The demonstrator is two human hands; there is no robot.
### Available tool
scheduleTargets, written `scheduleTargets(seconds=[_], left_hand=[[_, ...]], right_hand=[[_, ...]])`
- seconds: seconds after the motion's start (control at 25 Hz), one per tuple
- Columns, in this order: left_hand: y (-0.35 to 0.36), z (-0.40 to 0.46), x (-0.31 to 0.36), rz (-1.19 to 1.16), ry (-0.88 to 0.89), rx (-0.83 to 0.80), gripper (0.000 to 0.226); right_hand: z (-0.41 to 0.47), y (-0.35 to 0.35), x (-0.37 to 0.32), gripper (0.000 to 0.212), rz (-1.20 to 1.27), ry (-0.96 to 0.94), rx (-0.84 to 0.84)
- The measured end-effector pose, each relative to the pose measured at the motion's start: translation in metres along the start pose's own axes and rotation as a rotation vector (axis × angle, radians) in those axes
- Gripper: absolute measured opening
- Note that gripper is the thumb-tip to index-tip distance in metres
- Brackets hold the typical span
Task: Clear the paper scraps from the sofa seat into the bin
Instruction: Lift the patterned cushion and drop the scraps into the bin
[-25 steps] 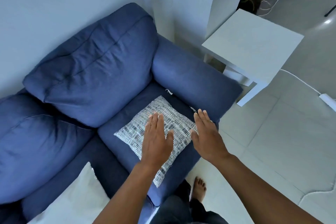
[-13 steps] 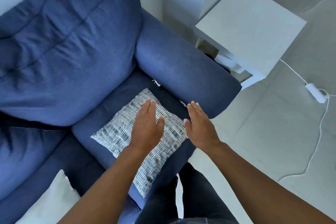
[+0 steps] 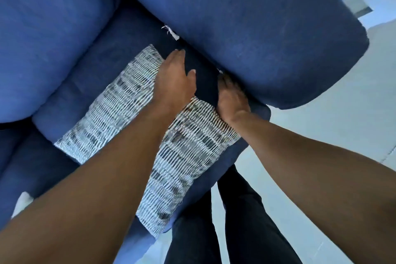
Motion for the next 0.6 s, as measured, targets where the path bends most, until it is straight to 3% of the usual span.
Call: scheduleTargets(seconds=[0.24,0.4,0.6], left_hand=[[0.043,0.045,-0.029,0.157,-0.063,-0.018,0.034],[0.052,0.074,-0.038,0.159,-0.156,-0.045,0.043],[0.064,0.127,-0.045,0.029,-0.214,0.041,0.066]], right_hand=[[0.047,0.029,0.011,0.059,-0.117,0.019,-0.054],[0.051,0.03,0.016,0.06,-0.145,-0.018,-0.043],[0.056,0.036,0.021,0.05,-0.188,0.014,-0.012]])
Point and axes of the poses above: each hand's wrist, its own z-axis towards the middle knuckle, its own y-axis out of the palm, x = y × z, the point moved 3 cm from there along z, towards the middle knuckle, and after that the axes turned 13 degrees about z, right-handed, at the moved point
